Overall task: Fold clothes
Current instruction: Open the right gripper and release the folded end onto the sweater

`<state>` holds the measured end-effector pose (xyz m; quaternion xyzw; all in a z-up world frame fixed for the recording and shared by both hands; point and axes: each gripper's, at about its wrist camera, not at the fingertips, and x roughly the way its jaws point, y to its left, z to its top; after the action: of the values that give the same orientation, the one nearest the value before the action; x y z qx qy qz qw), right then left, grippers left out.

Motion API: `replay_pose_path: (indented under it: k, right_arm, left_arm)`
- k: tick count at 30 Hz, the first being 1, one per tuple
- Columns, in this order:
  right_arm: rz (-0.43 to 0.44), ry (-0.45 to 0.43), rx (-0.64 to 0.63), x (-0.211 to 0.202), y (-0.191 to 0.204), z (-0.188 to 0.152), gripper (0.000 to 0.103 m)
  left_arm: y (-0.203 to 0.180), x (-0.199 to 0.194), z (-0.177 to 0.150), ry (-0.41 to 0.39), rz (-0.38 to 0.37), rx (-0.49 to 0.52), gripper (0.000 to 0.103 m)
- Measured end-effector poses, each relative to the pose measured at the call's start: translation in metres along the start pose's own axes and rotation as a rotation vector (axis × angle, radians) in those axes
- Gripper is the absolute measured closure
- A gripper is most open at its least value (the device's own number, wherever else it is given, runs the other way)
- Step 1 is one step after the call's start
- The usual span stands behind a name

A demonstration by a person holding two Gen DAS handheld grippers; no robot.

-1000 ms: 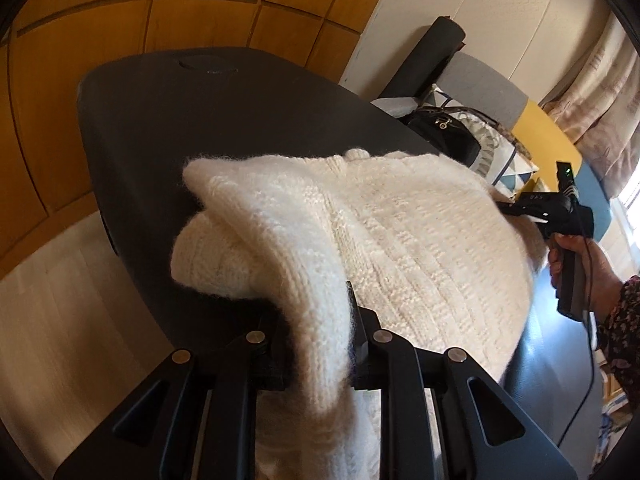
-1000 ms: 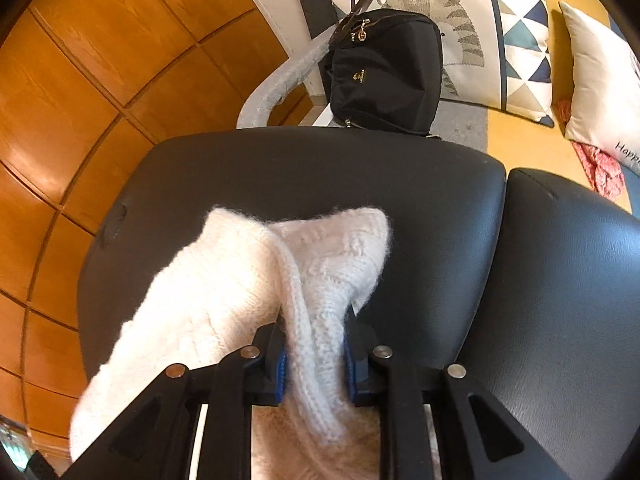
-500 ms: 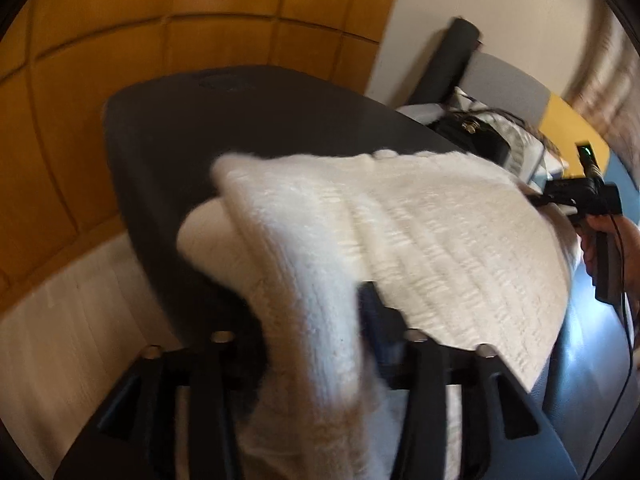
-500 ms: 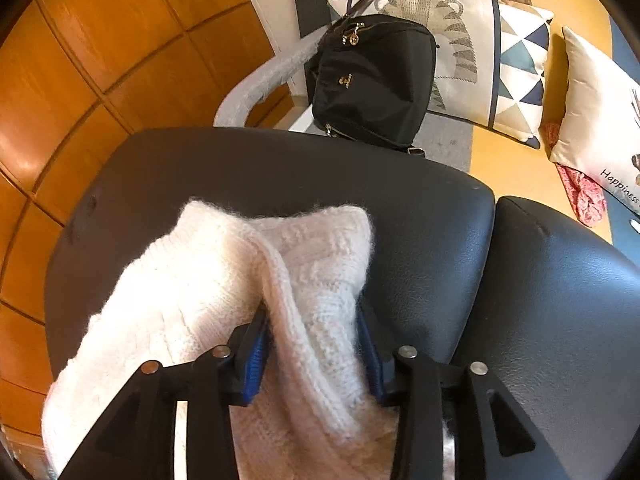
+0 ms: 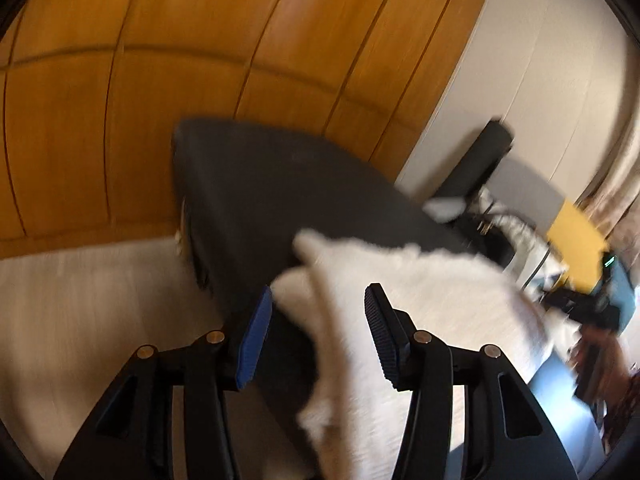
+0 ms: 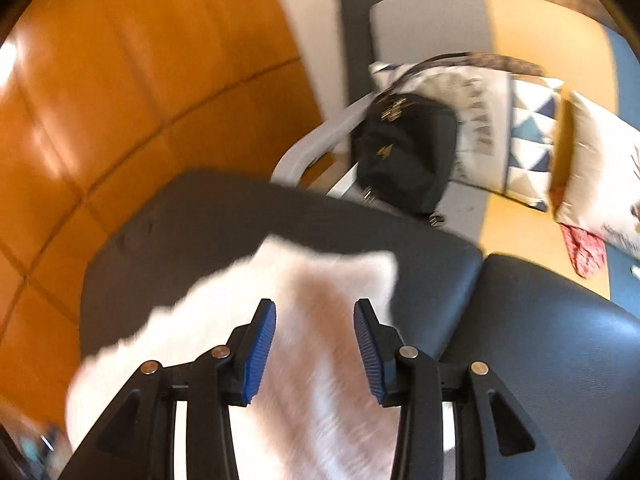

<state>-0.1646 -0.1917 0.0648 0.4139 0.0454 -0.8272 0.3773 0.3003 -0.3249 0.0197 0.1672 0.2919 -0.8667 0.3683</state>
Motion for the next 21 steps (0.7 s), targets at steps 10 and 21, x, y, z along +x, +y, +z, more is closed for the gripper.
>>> replay_pose_path:
  k: [10,21]
  right_arm:
    - [-0.179,0.108,-0.211,0.044,0.016,-0.004,0.064]
    - [-0.154,0.090,-0.076,0.047,-0.005,-0.008,0.065]
  left_arm:
    - [-0.037,0.075,-0.004,0.210,0.027,0.221,0.051]
    - [-0.024,0.078,-0.015,0.199,0.054,0.259,0.051]
